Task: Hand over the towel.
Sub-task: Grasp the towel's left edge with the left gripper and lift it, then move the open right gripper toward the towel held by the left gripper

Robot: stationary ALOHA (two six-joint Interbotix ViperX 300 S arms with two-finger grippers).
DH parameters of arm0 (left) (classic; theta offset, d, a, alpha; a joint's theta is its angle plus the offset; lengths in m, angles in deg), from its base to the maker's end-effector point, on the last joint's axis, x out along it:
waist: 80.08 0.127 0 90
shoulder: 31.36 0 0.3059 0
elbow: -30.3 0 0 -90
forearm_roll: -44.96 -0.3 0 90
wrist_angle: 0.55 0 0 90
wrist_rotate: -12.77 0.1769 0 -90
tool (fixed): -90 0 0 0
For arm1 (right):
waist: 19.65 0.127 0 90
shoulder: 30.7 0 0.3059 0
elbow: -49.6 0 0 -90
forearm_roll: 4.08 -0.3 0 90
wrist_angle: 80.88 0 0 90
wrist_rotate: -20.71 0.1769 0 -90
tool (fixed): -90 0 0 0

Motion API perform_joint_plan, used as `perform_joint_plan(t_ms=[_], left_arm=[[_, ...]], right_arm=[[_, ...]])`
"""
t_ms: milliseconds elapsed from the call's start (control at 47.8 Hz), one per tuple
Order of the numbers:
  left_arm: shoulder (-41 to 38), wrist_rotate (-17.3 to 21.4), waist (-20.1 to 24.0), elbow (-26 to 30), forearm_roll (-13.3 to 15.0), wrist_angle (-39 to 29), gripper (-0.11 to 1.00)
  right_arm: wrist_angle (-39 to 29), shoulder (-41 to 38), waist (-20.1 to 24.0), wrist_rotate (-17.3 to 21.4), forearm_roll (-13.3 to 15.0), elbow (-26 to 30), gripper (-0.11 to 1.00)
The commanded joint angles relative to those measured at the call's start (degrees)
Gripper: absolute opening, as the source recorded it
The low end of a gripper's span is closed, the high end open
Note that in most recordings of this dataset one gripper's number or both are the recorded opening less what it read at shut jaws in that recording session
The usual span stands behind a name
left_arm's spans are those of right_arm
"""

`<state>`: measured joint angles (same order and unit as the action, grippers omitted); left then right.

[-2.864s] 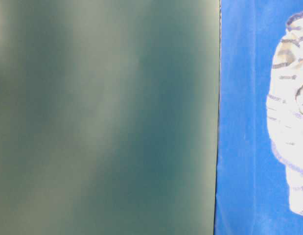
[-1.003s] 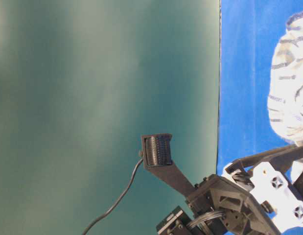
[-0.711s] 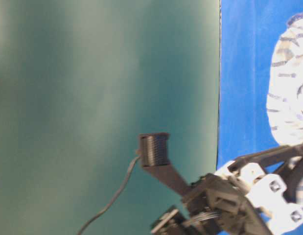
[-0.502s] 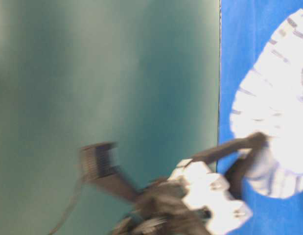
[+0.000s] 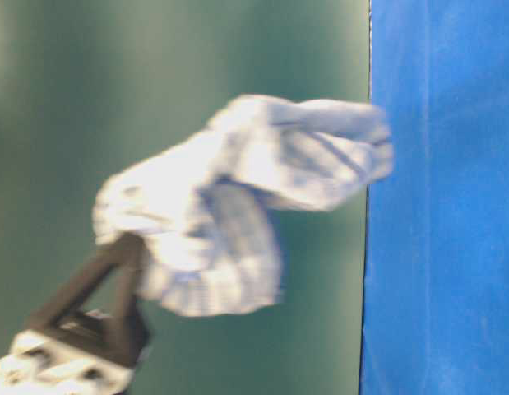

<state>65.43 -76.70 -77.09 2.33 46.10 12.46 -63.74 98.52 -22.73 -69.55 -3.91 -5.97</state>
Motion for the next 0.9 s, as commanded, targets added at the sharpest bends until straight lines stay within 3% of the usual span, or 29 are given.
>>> perform_joint_plan(t_ms=[0,314,543,606,753,836,878], left_arm=[[2.29,0.18,0.09,0.09,-0.09,2.02,0.07],[2.55,0.18,0.09,-0.18,-0.09,2.37,0.07],[2.55,0.09,0.35,-0.18,-0.09,2.72,0.07],[2.55,0.09,0.35,-0.18,-0.09,2.99,0.07],[2.55,0.18,0.44,-0.18,-0.09,3.43,0.07],[2.55,0.09,0.44,-0.18,-0.09,3.52,0.07],[2.55,0.09,0.44,-0.18,0.00,3.60,0.07]], right_arm=[[0.79,-0.88,-0.09,-0.09,-0.09,1.58,0.00],[2.29,-4.57,-0.18,0.70,0.00,2.99,0.00],[4.75,-13.10,-0.09,1.76,-0.09,7.82,0.01],[4.83,-16.17,-0.09,1.85,-0.26,9.58,0.15],[5.01,-24.52,0.00,1.85,-0.26,14.06,0.60],[5.45,-28.65,0.35,2.29,-0.70,16.88,0.73],[5.71,-31.03,0.62,2.90,-0.70,18.63,0.73]])
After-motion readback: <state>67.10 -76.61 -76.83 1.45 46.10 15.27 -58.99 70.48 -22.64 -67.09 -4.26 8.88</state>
